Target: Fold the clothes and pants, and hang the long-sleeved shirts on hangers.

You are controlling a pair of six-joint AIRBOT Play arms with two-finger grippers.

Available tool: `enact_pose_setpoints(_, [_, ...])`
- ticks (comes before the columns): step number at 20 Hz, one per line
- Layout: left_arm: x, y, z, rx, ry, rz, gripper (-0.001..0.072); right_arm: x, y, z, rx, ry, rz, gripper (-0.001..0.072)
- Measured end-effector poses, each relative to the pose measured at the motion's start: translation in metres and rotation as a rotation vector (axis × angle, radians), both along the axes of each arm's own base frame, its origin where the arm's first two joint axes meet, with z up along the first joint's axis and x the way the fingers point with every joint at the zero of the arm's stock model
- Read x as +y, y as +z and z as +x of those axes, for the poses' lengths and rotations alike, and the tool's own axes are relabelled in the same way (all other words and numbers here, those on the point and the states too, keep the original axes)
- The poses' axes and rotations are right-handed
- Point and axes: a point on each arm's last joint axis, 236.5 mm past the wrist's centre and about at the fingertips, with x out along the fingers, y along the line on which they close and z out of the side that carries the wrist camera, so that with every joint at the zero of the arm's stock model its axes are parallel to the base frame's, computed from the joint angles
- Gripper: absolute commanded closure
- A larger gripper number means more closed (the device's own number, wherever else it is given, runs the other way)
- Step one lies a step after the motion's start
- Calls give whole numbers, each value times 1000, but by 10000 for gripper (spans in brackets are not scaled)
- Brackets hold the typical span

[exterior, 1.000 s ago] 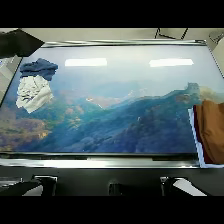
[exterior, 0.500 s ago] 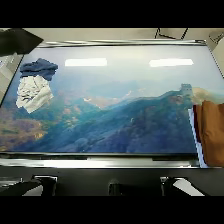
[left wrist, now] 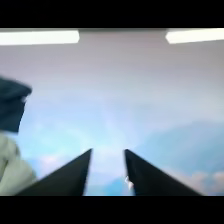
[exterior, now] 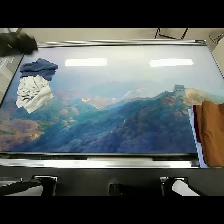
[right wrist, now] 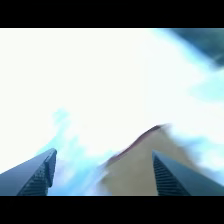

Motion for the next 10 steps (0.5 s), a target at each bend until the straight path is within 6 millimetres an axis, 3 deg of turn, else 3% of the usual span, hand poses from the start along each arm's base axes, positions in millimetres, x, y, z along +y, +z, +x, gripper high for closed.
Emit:
enact_pose_setpoints(2, [13,-81,-20,296,46,27,7,72,-53,21,154,171,112,15])
enact_pose_setpoints(3, [12,-115,-36,425,52,26,8,105,-79,24,234,245,155,15])
enact_pose_setpoints(4, [10,-135,-49,502,56,21,8,136,-103,23,312,312,190,15])
enact_pose_setpoints(6, [2,-167,-72,593,76,3,8,180,-134,18,419,394,211,15])
enact_pose_setpoints(10, [-14,-189,-87,568,81,-31,7,229,-160,8,522,493,201,16])
